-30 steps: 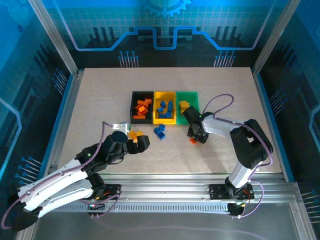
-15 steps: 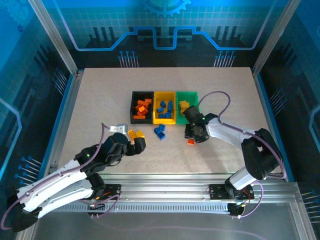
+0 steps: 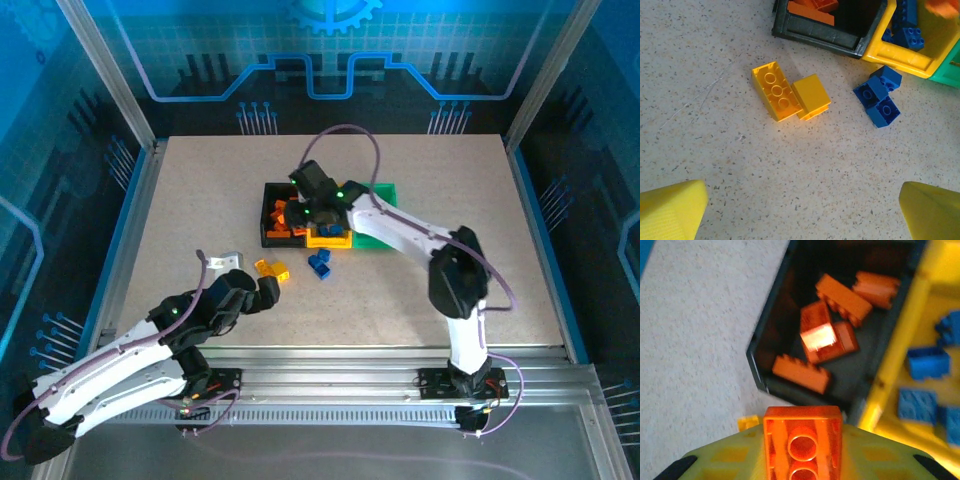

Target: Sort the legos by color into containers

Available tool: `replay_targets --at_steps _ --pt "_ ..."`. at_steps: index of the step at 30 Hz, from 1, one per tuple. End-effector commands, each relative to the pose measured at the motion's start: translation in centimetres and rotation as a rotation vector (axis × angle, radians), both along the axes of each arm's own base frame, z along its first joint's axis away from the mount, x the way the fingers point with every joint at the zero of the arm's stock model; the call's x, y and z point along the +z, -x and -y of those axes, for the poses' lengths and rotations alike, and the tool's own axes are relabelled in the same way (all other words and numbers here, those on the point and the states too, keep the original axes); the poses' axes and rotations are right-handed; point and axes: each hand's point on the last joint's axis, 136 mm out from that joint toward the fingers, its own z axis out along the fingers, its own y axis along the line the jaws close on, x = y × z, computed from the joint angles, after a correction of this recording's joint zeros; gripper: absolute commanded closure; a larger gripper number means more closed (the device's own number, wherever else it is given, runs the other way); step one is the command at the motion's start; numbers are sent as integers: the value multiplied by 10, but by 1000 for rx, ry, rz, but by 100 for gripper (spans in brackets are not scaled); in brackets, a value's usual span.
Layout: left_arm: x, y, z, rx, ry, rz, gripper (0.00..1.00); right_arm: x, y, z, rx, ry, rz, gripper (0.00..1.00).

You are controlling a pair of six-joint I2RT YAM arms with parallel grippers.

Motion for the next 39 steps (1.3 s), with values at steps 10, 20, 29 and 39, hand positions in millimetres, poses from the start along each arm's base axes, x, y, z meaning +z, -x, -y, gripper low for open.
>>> replay_targets --at_steps 10,20,29,39 --pt "0 3 0 -1 16 -20 1 -47 -58 -21 -54 130 -17 46" --pt "1 -4 5 -20 -5 -7 1 11 -55 -24 -53 22 65 28" --pt "-19 -44 25 -47 -13 -71 27 27 -7 39 -139 -76 47 30" --pt "-54 -102 47 -32 -152 -128 41 11 44 111 -208 -83 6 30"
